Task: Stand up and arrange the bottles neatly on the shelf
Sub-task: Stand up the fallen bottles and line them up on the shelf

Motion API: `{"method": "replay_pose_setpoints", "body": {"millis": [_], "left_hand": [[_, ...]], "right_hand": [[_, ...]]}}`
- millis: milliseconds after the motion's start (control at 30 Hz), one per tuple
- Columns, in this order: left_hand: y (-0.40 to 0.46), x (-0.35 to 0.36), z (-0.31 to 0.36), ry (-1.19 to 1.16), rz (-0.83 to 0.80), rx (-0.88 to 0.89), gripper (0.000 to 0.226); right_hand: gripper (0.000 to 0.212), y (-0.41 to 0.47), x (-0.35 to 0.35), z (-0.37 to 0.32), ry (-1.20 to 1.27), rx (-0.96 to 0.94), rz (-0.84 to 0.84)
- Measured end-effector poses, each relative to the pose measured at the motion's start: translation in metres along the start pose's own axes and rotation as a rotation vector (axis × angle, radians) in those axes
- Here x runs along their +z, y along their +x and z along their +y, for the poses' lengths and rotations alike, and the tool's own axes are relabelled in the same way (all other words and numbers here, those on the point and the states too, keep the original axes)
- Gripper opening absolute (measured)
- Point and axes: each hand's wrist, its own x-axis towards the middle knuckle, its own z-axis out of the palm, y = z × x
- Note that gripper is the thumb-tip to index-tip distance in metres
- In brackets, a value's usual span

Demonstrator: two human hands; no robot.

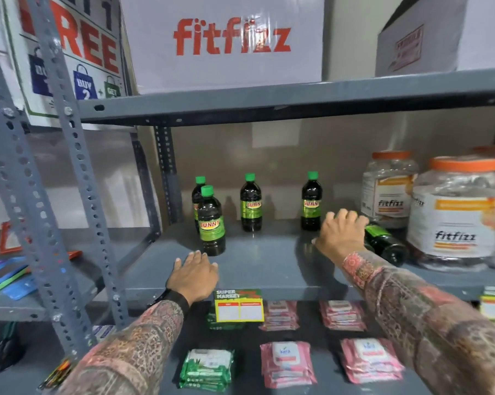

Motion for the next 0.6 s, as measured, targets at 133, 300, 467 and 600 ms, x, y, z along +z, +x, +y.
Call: {"method": "replay_pose_setpoints", "body": {"millis": [133, 300, 467, 600], "left_hand": [[-0.002, 0.000, 0.002, 0.012, 0.010, 0.004, 0.066], [-0.004, -0.001, 0.004, 0.014, 0.016, 0.003, 0.065], [-0.007, 0.000, 0.004, 0.004, 0.028, 0.006, 0.064], [-0.007, 0.000, 0.004, 0.002, 0.032, 0.001, 0.064]], "right_hand": [[0.069, -0.001, 0.015, 0.016, -0.031, 0.065, -0.089], [0.043, -0.008, 0.009, 0.019, 0.266, 0.099, -0.102], [0.062, -0.025, 0.003, 0.015, 0.758, 0.055, -0.064], [0.075, -0.036, 0.000, -0.017, 1.408, 0.131, -0.107]]}}
